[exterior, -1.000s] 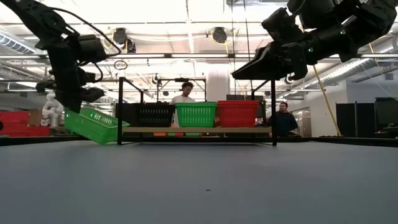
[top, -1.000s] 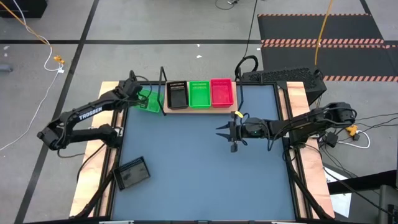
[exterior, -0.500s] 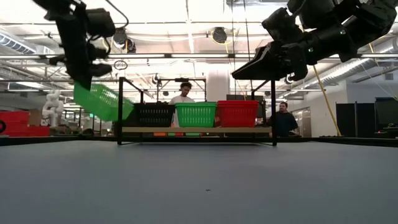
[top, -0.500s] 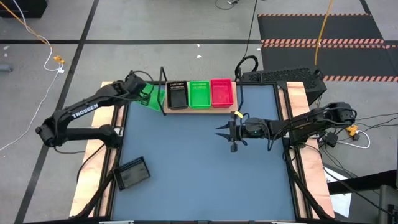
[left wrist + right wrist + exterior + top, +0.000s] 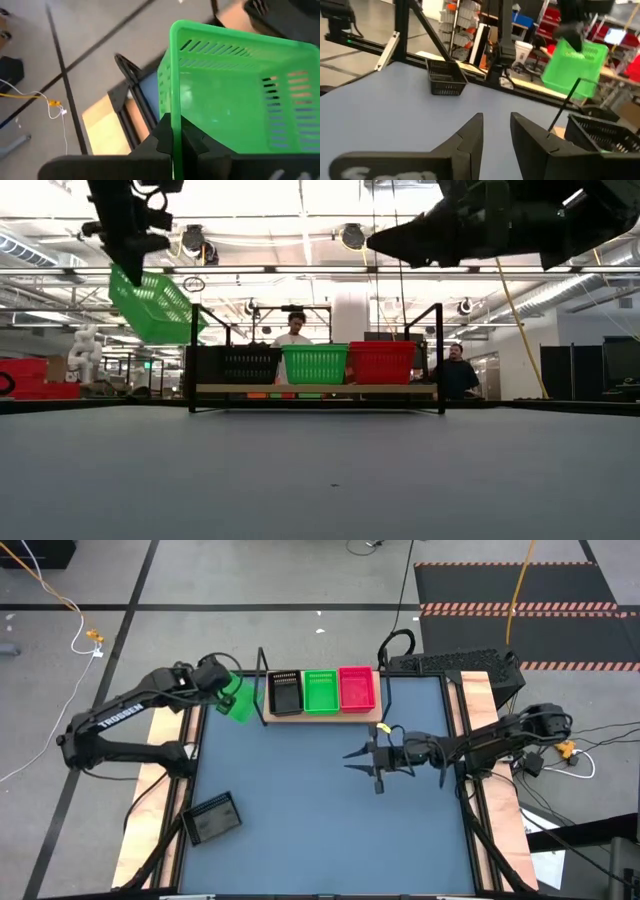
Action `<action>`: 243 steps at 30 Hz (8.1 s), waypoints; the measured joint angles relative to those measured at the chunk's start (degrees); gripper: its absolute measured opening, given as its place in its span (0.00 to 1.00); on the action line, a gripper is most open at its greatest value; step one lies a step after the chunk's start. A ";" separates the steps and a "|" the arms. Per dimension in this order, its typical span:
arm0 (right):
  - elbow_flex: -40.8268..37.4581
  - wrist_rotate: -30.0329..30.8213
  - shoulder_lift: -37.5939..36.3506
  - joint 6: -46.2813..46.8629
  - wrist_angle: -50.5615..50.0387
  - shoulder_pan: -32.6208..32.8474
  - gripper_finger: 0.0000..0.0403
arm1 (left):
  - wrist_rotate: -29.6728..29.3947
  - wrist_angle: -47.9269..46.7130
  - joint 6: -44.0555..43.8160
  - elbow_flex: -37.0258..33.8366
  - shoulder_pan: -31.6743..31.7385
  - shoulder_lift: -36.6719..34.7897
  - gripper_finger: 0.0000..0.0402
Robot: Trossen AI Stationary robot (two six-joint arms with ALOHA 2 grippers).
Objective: Stack baskets on shelf by color
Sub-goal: Stack the green bin on top of the green bin on the shelf, then adjust the shelf, then stack the black bin on top of the black bin on the shelf
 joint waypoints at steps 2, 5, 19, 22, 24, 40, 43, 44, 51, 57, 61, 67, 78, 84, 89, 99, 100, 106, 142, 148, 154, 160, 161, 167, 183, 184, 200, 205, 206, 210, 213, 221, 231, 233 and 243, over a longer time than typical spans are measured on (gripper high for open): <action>0.86 2.66 0.72 1.42 -1.22 1.32 0.22 | 1.63 -4.51 -1.05 1.54 -1.98 0.00 0.01; 2.71 5.56 2.95 2.36 -3.84 3.37 0.22 | 4.14 -9.79 -3.77 4.17 -5.35 -0.01 0.01; 18.13 9.82 17.84 -2.24 -5.57 9.36 0.28 | 1.18 -19.05 -8.15 5.81 -14.79 -0.19 0.01; 19.41 9.79 18.50 -2.30 -7.04 9.40 0.30 | 0.78 -18.87 -9.35 5.81 -14.99 -0.78 0.02; 19.87 9.81 18.93 -2.26 -7.45 9.21 0.30 | 0.83 -19.32 -9.12 5.87 -15.31 -1.61 0.02; 24.79 12.77 21.81 -7.61 -10.74 3.80 0.39 | 6.52 -18.46 -5.59 16.33 -26.13 -3.40 0.01; 28.04 12.61 21.81 -12.72 -12.83 4.38 0.44 | 8.08 -15.75 -5.28 17.09 -28.35 -3.41 0.01; 29.35 12.59 21.81 -14.29 -14.32 4.47 0.45 | 8.34 -14.18 -5.27 17.09 -29.06 -3.39 0.01; 37.34 13.09 21.75 -18.12 -30.94 6.07 0.53 | 7.53 6.38 -3.15 11.87 -34.07 -1.28 0.01; 38.85 24.74 18.62 -26.97 -37.54 13.17 0.55 | 3.83 11.50 -3.97 7.96 -36.92 5.52 0.02; 38.85 25.38 15.56 -31.44 -36.88 17.86 0.55 | 1.35 13.82 -4.85 7.69 -37.93 11.39 0.01; 38.87 23.29 15.21 -32.54 -40.67 15.38 0.55 | 1.48 23.56 -0.17 7.67 -38.01 18.07 0.02; 38.85 14.47 15.18 -26.51 -51.07 9.95 0.53 | 5.42 29.81 0.94 7.69 -37.34 21.53 0.01; 38.85 10.77 15.16 -24.41 -53.79 7.67 0.37 | 5.60 31.97 3.45 7.69 -36.42 21.52 0.04; 38.85 10.76 15.16 -22.37 -55.00 6.66 0.14 | 5.92 32.28 3.00 7.69 -35.00 21.52 0.01; 38.85 10.95 15.01 -22.52 -57.21 6.52 0.02 | 12.57 35.19 1.13 7.69 -31.89 19.31 0.18; 38.82 11.16 14.90 -22.60 -57.40 6.53 0.02 | 12.56 34.82 1.63 7.69 -31.55 19.03 0.20; 38.81 24.93 12.96 -26.35 -55.52 5.42 0.01 | 10.15 29.34 3.15 7.78 -28.20 17.61 0.30; 22.87 -14.72 13.54 -31.55 -28.91 -25.15 0.02 | 14.93 15.69 4.70 7.26 -22.27 17.30 0.13; 22.87 -14.57 14.83 -31.22 -27.90 -24.88 0.02 | 13.92 16.65 4.72 7.26 -22.27 17.30 0.10; 22.89 -14.46 14.48 -26.64 -27.63 -25.31 0.07 | 13.88 16.25 4.70 7.26 -22.27 17.30 0.09; 22.90 -14.11 14.44 -22.45 -27.75 -25.33 0.22 | 13.86 13.89 3.10 7.26 -22.31 17.30 0.09; 22.91 -13.09 14.44 -22.43 -27.90 -25.31 0.25 | 13.86 13.70 2.84 7.26 -22.36 17.30 0.09; 22.94 -2.19 14.44 -16.57 -26.67 -24.27 0.41 | 13.46 12.17 -0.92 7.09 -25.37 17.29 0.09; 14.28 -2.01 14.40 -10.71 -7.62 -3.94 0.46 | 10.30 20.60 -1.34 -11.02 -23.79 17.28 0.09; 14.00 -1.07 14.40 -11.56 -6.67 -3.15 0.46 | 10.30 21.66 -0.55 -11.02 -22.88 17.28 0.09; 13.56 8.31 14.40 -12.92 -11.66 -1.55 0.46 | 10.36 28.47 7.51 -10.95 -5.57 17.15 0.09; 13.56 8.31 14.40 -12.08 -11.90 -1.57 0.46 | 10.29 29.86 8.46 -10.95 -1.15 17.15 0.09; 13.56 8.31 14.40 -11.70 -11.90 -1.57 0.46 | 10.29 30.27 8.51 -10.95 -0.50 17.15 0.09; 13.56 8.31 14.40 -11.37 -12.32 -1.57 0.46 | 10.41 30.60 8.70 -10.95 1.56 17.15 0.09; 13.56 8.05 14.40 -10.95 -12.36 -1.40 0.46 | 10.30 29.79 8.69 -10.95 2.29 17.15 0.09; 13.56 7.86 14.40 -9.87 -12.25 0.88 0.46 | 10.75 18.56 5.77 -9.93 1.96 10.82 0.09; 13.56 7.82 14.40 -10.12 -9.61 3.59 0.46 | 10.84 13.88 -12.66 -10.45 -8.39 -4.14 0.09; 13.56 7.79 14.40 -10.73 -9.69 4.02 0.46 | 11.61 13.78 -16.80 -11.65 -12.64 -5.37 0.09; 13.56 7.80 14.40 -12.67 -9.00 5.58 0.46 | 20.56 16.43 -42.04 -17.29 -41.89 -1.93 0.09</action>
